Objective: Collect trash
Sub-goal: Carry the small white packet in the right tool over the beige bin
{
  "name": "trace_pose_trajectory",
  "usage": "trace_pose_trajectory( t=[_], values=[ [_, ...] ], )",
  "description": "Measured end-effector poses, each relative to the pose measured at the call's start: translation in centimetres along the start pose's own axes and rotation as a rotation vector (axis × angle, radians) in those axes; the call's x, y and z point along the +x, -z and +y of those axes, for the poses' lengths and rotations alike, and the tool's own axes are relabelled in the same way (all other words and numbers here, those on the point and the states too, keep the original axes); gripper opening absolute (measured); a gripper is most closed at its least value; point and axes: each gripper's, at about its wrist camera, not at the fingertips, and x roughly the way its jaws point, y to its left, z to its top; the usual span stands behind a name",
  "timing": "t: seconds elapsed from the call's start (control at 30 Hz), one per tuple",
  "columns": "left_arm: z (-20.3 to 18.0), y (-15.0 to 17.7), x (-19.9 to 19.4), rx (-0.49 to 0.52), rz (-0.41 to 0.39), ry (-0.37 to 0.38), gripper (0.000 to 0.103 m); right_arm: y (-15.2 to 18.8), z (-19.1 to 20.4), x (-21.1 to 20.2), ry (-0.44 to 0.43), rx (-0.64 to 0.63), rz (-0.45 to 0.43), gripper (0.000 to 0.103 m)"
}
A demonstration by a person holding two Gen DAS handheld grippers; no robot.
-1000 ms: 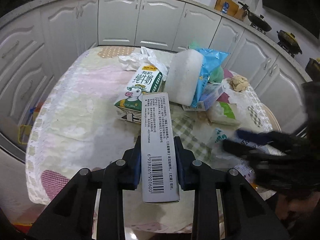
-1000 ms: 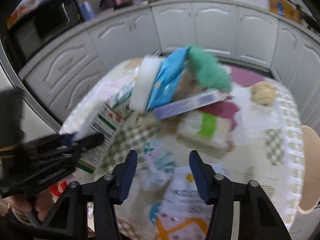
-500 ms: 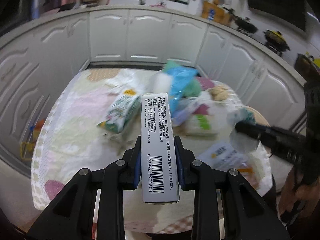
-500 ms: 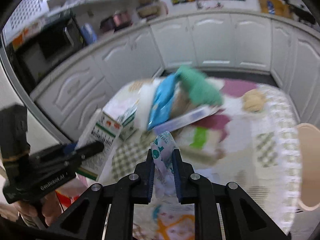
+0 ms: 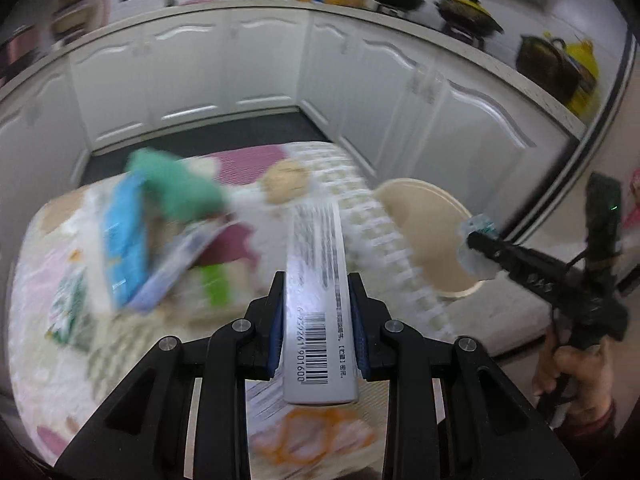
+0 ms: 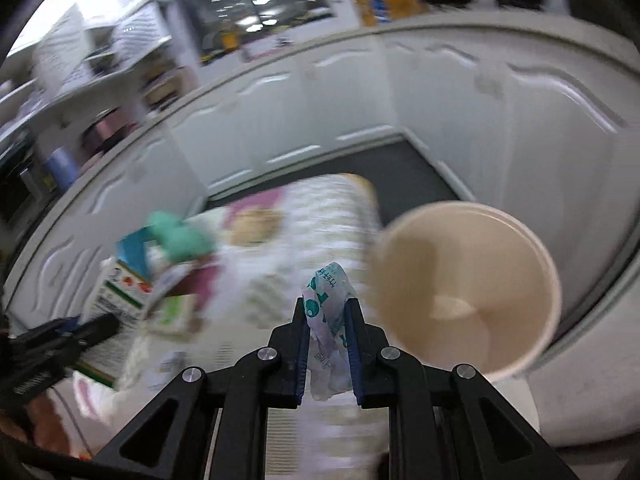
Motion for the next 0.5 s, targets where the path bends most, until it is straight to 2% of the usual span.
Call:
trace_pose_trajectory(
  t=[0.1, 0.2, 0.3, 0.4, 0.5],
  values=[
    [-2.9, -2.1, 1.9, 0.050, 0.013, 0.013, 0.026, -0.5, -3.3, 0.3, 0.031, 0.052, -0.001, 0.016],
    [-5.6, -4.3, 4.1, 0.078, 0.045, 0.059, 0.026, -1.1, -5.4, 1.1, 0.071, 0.067, -0.001, 0.016],
    [-7.8, -6.1, 6.8, 0.111, 0.064, 0.045, 0.026, -1.6, -7.6, 2.0, 0.085, 0.081, 0.009, 0.016],
    [-8.1, -6.7, 8.7, 0.104, 0.092, 0.038, 0.026, -1.8, -8.5, 2.6, 0.079, 0.096, 0.010, 0.016],
    [-8.1, -6.5, 8.7, 0.105, 0.113, 0.043, 0.026, -1.6, -9.4, 2.9, 0.064, 0.115, 0.017, 0.016]
  ],
)
